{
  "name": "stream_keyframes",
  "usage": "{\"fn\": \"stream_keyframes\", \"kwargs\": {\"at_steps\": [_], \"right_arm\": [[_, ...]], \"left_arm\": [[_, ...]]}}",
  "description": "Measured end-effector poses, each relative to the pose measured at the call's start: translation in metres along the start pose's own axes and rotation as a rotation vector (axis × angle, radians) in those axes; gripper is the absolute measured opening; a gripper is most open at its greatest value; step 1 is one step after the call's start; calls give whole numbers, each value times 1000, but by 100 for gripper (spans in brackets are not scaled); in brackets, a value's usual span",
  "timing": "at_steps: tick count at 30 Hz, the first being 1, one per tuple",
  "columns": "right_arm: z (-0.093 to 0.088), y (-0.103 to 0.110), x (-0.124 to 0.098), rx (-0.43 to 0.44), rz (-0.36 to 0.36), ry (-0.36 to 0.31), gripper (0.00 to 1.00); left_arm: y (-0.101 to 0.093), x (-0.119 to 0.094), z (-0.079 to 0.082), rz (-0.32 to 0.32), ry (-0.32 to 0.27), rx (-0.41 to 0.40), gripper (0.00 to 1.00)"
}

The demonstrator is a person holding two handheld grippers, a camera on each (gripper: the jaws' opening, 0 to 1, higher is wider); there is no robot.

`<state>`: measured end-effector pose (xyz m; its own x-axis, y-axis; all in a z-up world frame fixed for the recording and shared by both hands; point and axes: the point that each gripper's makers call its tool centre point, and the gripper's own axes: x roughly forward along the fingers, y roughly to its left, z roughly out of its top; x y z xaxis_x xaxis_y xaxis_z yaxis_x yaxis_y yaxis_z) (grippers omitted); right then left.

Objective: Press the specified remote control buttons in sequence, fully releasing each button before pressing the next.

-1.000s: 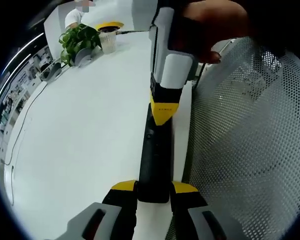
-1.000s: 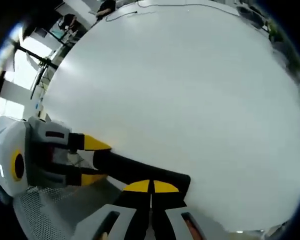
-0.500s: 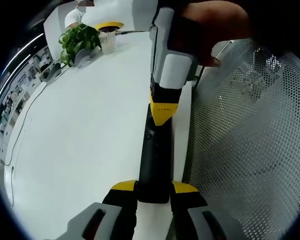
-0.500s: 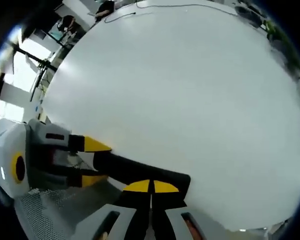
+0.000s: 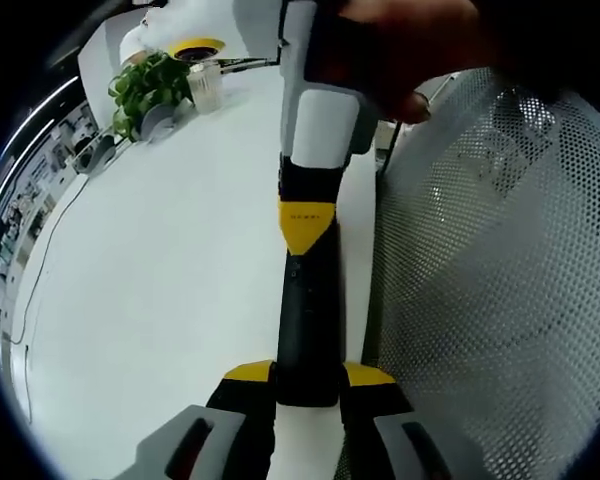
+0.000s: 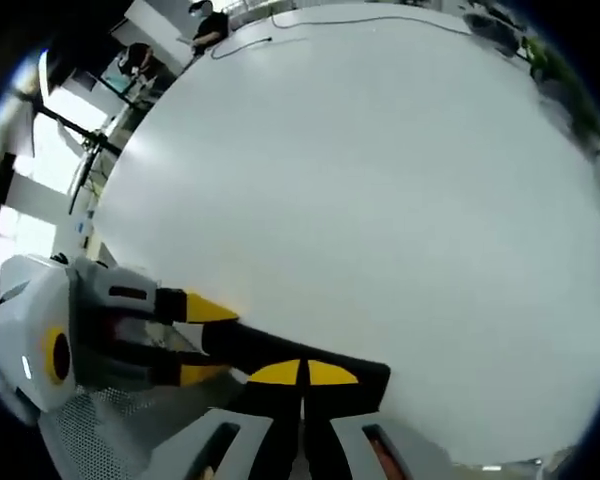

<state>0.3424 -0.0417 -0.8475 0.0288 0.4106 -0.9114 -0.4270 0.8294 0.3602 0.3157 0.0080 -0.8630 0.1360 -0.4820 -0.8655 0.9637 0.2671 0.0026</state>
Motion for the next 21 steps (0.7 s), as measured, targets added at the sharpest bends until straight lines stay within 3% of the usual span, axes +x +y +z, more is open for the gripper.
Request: {"fn": "stream_keyframes", "kwargs": {"at_steps": [9, 15, 21], "right_arm": [[1, 5, 6, -89, -18, 11, 0], [-4, 3, 10, -104, -32, 34, 0], [-1, 2, 10, -68, -26, 14, 0]], "left_arm": [[-2, 2, 3, 2, -9, 22, 24], [-2, 2, 3, 1, -5, 25, 24], [-1, 3, 3, -3, -7, 11, 24]]}}
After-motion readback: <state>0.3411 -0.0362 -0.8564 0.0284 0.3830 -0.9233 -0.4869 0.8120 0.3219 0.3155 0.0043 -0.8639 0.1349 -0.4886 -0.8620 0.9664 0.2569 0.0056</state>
